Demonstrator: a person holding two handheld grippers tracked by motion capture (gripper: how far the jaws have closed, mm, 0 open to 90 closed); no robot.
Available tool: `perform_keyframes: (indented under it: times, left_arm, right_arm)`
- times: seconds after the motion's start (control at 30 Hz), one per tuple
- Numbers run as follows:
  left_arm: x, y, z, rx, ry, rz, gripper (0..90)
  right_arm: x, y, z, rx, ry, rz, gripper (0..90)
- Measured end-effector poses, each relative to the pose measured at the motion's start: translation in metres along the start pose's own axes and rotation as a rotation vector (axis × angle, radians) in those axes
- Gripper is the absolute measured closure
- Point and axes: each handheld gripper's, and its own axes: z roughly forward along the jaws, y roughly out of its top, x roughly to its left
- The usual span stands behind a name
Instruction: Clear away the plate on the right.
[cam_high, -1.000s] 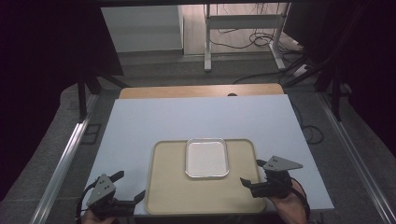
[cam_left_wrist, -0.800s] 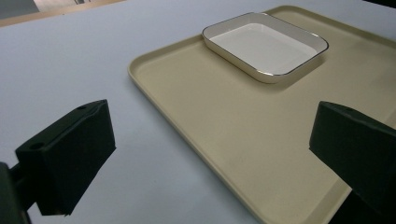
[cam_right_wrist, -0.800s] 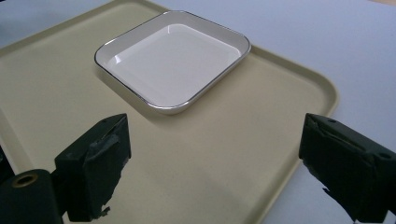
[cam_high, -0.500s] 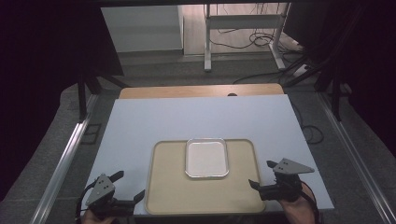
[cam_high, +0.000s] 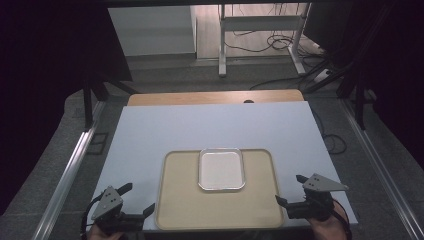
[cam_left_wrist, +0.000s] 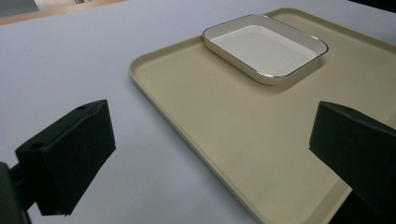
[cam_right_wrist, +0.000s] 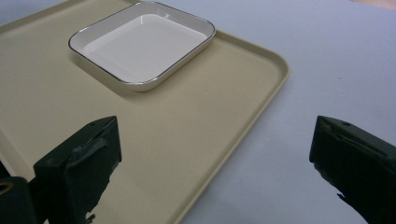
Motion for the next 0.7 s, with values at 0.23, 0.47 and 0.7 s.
perform_keyframes:
  times: [0.23, 0.47, 0.7]
  left_arm:
    - [0.000, 0.000, 0.000, -0.002, -0.002, -0.003, 0.0]
    - [0.001, 0.000, 0.000, -0.002, -0.001, -0.004, 0.0]
    - [0.001, 0.000, -0.001, -0.004, -0.002, -0.008, 0.0]
  right_arm:
    - [-0.007, -0.010, -0.009, -0.002, -0.026, 0.018, 2.3]
    - [-0.013, -0.020, -0.019, -0.011, -0.048, 0.037, 2.8]
    - [-0.014, -0.024, -0.024, -0.020, -0.046, 0.052, 3.1]
